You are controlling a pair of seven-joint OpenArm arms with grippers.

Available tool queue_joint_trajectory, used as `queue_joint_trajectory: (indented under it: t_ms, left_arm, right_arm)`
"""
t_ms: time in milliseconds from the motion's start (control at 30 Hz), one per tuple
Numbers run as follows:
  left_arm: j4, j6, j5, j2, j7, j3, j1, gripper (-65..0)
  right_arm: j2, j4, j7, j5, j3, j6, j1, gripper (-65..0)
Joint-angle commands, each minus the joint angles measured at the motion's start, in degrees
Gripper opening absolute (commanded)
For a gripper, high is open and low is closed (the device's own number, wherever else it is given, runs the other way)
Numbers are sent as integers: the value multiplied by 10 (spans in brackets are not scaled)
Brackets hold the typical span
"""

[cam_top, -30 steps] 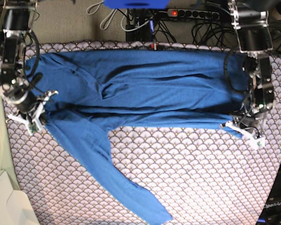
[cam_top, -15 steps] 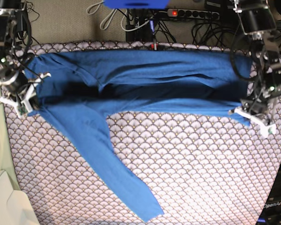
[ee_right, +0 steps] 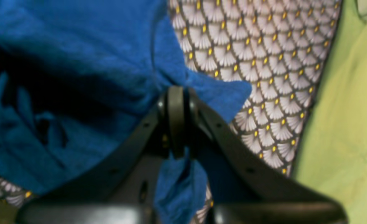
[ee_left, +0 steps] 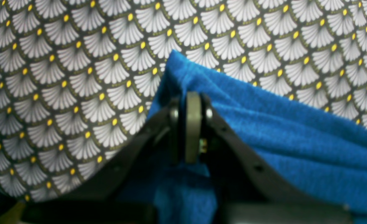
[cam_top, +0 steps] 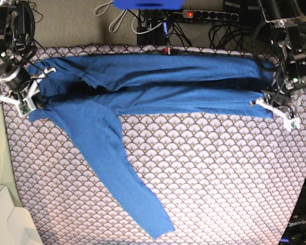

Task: Fold the T-shirt properly
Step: 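Grasp the shirt sides with both grippers and fold the hem half over toward the collar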

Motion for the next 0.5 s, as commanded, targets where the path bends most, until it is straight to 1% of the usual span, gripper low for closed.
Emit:
queue_joint_trajectory:
  t_ms: [0, 67, 167, 467]
  left_arm:
    - [10, 3, 1, -9, -8, -3, 0, -646]
    - [9, 3, 2, -9, -8, -3, 3, -646]
    - [7, 3, 0, -19, -9, -1, 15, -646]
    - [3, 3, 2, -21, -8, -1, 29, -646]
  right_arm:
    - [9, 8, 5, 1, 6, -3, -3, -650]
    - [9, 8, 5, 1, 6, -3, -8, -650]
    - [9, 8, 5, 1, 6, -3, -22, -650]
    - [9, 5, 5, 1, 6, -3, -32, -650]
